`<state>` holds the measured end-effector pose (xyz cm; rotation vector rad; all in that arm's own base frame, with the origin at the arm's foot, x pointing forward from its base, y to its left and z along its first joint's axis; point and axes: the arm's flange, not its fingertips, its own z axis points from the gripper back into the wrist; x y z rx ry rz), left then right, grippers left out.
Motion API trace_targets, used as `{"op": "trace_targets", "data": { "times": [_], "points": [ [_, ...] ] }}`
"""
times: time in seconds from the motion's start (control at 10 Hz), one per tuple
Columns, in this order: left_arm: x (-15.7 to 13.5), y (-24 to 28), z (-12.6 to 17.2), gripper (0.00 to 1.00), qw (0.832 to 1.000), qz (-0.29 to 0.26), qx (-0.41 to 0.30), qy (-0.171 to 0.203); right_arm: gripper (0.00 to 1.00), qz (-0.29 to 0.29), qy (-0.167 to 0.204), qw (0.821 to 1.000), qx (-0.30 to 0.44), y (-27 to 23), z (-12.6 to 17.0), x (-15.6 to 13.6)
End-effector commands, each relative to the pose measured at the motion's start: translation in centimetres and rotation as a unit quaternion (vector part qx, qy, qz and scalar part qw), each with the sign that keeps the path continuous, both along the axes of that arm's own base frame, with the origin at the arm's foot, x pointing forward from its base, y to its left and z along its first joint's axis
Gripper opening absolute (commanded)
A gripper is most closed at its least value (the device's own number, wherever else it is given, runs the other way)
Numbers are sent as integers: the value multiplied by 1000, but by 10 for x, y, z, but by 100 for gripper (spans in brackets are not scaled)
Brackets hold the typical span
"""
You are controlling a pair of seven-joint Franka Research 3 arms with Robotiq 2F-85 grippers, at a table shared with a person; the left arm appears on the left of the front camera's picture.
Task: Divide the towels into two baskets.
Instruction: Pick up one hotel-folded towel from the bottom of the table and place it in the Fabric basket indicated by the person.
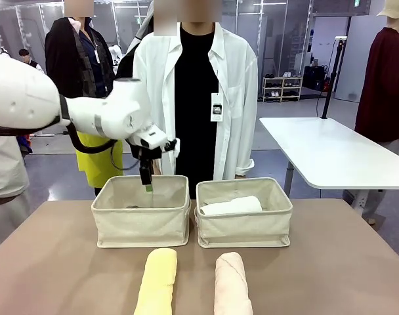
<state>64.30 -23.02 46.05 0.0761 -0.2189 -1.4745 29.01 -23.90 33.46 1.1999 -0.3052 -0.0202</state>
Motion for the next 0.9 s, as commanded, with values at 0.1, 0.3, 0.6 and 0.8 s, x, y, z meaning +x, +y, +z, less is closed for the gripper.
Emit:
{"op": "trace_targets", "data": {
  "times": [0.1,0.3,0.6,0.8],
  "points": [
    [-53,85,58,100,989,63,-98,88,100,-1,-4,1000,0,2,2,-2],
    [-92,148,65,100,964,119,-192,140,100,-1,-4,1000,0,2,2,-2],
    [-163,253,51,100,897,181,-356,187,100,-1,-4,1000,0,2,2,-2],
    [-223,329,30,100,833,231,-464,191,100,-1,-4,1000,0,2,2,-2]
  ]
}}
